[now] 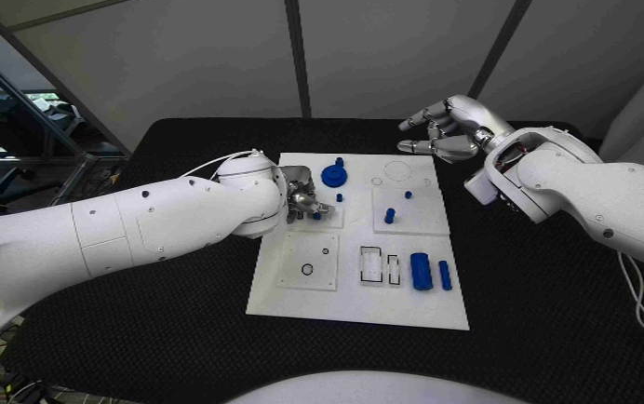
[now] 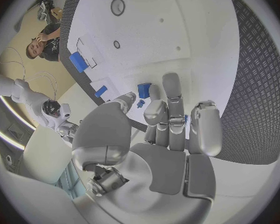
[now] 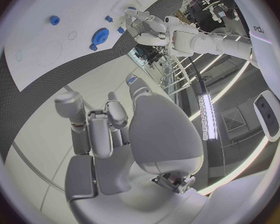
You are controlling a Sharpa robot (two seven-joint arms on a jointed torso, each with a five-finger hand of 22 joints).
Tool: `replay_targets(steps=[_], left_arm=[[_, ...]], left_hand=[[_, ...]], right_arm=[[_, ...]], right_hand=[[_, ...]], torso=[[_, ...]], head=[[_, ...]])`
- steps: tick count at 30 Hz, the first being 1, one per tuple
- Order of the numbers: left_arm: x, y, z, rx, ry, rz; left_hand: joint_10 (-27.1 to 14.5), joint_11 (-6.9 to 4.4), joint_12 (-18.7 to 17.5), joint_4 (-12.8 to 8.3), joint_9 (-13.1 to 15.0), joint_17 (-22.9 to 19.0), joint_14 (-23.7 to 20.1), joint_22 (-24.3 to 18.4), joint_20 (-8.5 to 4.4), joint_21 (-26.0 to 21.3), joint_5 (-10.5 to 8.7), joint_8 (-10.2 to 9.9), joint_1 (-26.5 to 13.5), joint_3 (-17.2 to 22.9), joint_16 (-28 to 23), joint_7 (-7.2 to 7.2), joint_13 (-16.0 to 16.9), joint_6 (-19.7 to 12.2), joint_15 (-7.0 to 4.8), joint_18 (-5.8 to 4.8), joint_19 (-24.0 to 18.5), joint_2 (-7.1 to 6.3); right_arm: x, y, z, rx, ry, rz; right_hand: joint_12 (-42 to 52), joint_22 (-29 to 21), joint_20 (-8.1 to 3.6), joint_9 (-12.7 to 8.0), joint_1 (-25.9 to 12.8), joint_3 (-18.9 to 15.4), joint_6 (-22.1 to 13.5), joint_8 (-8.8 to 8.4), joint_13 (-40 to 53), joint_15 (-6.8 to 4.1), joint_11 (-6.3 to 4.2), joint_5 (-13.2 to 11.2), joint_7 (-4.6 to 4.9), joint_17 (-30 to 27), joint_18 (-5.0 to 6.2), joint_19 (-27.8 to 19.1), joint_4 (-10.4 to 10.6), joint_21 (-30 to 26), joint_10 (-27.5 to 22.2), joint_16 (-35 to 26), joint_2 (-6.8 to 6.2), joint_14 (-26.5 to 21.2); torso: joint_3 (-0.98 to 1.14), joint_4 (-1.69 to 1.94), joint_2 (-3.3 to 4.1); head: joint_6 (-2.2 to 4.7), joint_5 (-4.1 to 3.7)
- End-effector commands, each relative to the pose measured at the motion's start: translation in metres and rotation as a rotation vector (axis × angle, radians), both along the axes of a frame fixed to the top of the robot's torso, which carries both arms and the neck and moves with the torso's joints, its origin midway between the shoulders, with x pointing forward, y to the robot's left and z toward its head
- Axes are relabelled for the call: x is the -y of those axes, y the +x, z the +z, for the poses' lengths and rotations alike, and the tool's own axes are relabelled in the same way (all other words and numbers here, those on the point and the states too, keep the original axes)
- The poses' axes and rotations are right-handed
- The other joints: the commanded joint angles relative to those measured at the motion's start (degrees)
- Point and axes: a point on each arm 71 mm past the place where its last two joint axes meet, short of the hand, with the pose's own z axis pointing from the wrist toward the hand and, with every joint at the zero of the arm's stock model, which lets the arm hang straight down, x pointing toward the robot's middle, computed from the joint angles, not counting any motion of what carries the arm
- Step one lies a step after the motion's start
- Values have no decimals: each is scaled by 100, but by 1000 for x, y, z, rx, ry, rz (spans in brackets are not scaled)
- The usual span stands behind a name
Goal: Assemble the parts on the task board
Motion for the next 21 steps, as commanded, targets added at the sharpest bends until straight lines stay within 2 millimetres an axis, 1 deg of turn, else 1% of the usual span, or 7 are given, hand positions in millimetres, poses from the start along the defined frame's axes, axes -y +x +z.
replay_targets(steps=[1, 5, 9, 12, 14, 17, 21], left_arm=[[-1, 0, 1, 2, 0, 5], [-1, 1, 1, 3, 1, 8], [0, 1, 2, 3, -1, 4], [1, 0, 2, 3, -2, 1], [1, 0, 3, 3, -3, 0], [0, 0, 3, 4, -3, 1], [0, 1, 5, 6, -5, 5]], left_hand=[[7, 20, 19, 3, -5, 9, 26, 258, 9, 18, -8, 12, 46, -47, -23, -6, 5, 47, -5, -78, 45, 56], [9, 19, 21, 7, -6, 10, 27, 258, 9, 17, -7, 13, 64, -57, -24, -7, 7, 47, -5, -78, 45, 67], [11, 19, 24, 9, -7, 12, 27, 262, 8, 20, -6, 15, 75, -62, -22, -8, 10, 48, -5, -79, 47, 75], [13, 18, 27, 13, -7, 11, 27, 265, 8, 21, -4, 18, 90, -71, -24, -9, 13, 49, -6, -79, 49, 85], [13, 18, 26, 13, -7, 12, 27, 265, 8, 21, -4, 18, 91, -72, -23, -9, 13, 49, -6, -79, 49, 86], [12, 17, 25, 14, -8, 13, 28, 263, 8, 19, -4, 19, 99, -76, -22, -9, 11, 49, -6, -79, 48, 90], [14, 17, 28, 14, -8, 12, 28, 264, 7, 19, -3, 20, 109, -81, -24, -10, 14, 49, -6, -79, 48, 95]], right_arm=[[-1, 0, 1, 2, -2, 6], [0, 0, 1, 1, -3, 5], [0, 1, 1, 1, -3, 5], [-1, 1, 0, 0, -3, 5], [-1, 1, 0, -1, -4, 5], [0, 1, 0, -1, -4, 3], [0, 2, 0, -2, -5, 2]], right_hand=[[-36, -6, -18, -6, -60, -5, -32, 18, -5, -45, -10, -14, -15, 333, 31, -36, 32, -20, -45, -34, 7, 314], [-36, -6, -18, -6, -60, -5, -32, 18, -5, -45, -10, -14, -15, 333, 31, -36, 32, -20, -45, -34, 7, 314], [-36, -6, -18, -6, -60, -5, -32, 18, -5, -45, -10, -14, -15, 333, 31, -36, 32, -20, -45, -34, 7, 314], [-36, -6, -18, -6, -60, -5, -32, 18, -5, -45, -10, -14, -15, 333, 31, -36, 32, -20, -45, -34, 7, 314], [-36, -6, -18, -6, -60, -5, -32, 18, -5, -45, -10, -14, -15, 333, 31, -36, 32, -20, -45, -34, 7, 314], [-36, -6, -18, -6, -60, -5, -32, 18, -5, -45, -10, -14, -15, 333, 31, -36, 32, -20, -45, -34, 7, 314], [-36, -6, -18, -6, -60, -5, -32, 18, -5, -45, -10, -14, -15, 333, 31, -36, 32, -20, -45, -34, 7, 314]], torso=[[1, -4, 1], [0, -2, 1], [-2, 22, 4], [-3, 1, -4], [-4, 2, -6], [-3, -8, -2], [-1, -6, 0]], head=[[-1, 5], [3, 1], [-1, 0], [-9, 18], [-7, 16], [2, 22], [8, 11]])
